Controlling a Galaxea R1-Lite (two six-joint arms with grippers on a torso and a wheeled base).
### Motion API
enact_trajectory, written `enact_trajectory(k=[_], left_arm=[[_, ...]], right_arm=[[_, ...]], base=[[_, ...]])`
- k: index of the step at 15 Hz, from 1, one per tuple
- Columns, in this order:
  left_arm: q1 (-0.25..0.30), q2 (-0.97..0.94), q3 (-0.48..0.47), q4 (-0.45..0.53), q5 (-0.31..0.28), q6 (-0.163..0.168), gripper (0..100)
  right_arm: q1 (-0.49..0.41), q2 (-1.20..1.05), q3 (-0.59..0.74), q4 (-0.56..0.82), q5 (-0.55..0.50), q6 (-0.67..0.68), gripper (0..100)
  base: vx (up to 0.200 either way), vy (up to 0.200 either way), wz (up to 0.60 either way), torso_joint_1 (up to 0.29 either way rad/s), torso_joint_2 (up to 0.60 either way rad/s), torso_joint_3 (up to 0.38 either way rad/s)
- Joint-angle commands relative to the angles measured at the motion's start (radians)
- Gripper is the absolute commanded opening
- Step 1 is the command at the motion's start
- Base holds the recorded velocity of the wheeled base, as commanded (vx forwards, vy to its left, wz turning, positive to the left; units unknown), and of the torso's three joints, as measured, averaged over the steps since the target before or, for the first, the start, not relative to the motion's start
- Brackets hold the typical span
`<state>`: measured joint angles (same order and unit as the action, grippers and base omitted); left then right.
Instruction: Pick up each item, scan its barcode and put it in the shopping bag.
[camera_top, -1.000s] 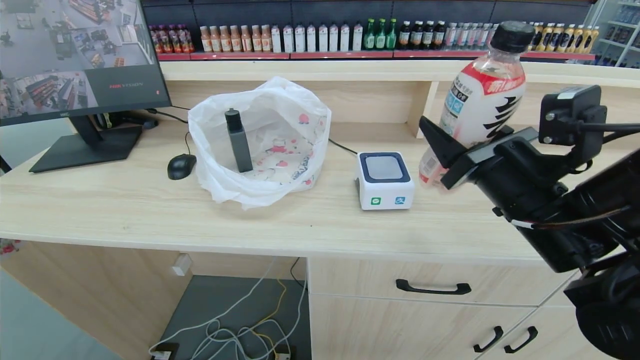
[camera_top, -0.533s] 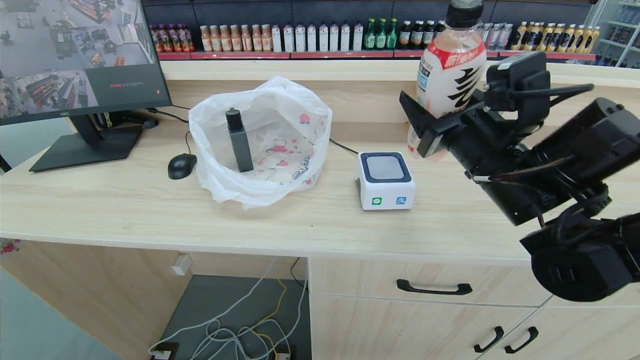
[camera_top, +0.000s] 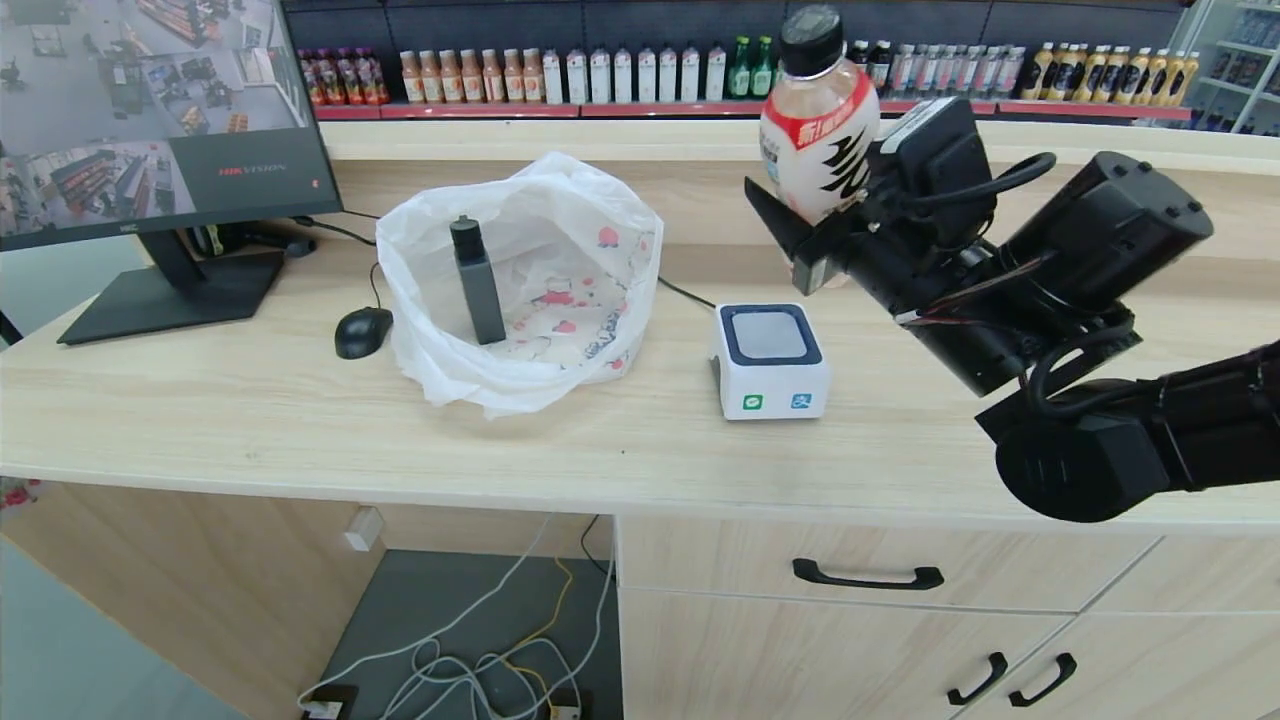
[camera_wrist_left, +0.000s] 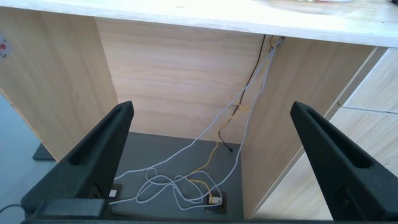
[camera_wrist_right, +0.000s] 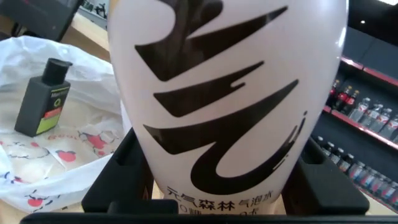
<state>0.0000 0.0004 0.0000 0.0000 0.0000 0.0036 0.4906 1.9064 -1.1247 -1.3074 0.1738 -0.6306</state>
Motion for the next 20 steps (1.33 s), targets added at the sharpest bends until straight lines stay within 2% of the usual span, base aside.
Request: enact_trajectory(k=[1,5,9,16,20], left_arm=[[0.0,0.0,0.0,0.0,0.0,0.001,100],[0.0,0.0,0.0,0.0,0.0,-0.001,100],[0.0,0.0,0.0,0.0,0.0,-0.001,100],[0.0,0.0,0.0,0.0,0.0,-0.001,100],[0.0,0.0,0.0,0.0,0.0,0.001,100]], right_arm=[[-0.006,0.034,-0.003,-0.003,0.044,-0.044,0],[-0.014,0.082,-0.003,-0.027,0.113,-0.1,0],[-0.021,0.126,-0.038,-0.032,0.3,-0.135,0],[-0.027,0.188,-0.06,-0.038,0.466,-0.196,0],[-0.044,0.203,-0.092,-0.046,0.515,-0.21,0]], base=[[0.0,0.0,0.0,0.0,0.0,0.0],[0.0,0.0,0.0,0.0,0.0,0.0],[0.0,0.0,0.0,0.0,0.0,0.0],[0.0,0.0,0.0,0.0,0.0,0.0],[0.0,0.0,0.0,0.0,0.0,0.0]])
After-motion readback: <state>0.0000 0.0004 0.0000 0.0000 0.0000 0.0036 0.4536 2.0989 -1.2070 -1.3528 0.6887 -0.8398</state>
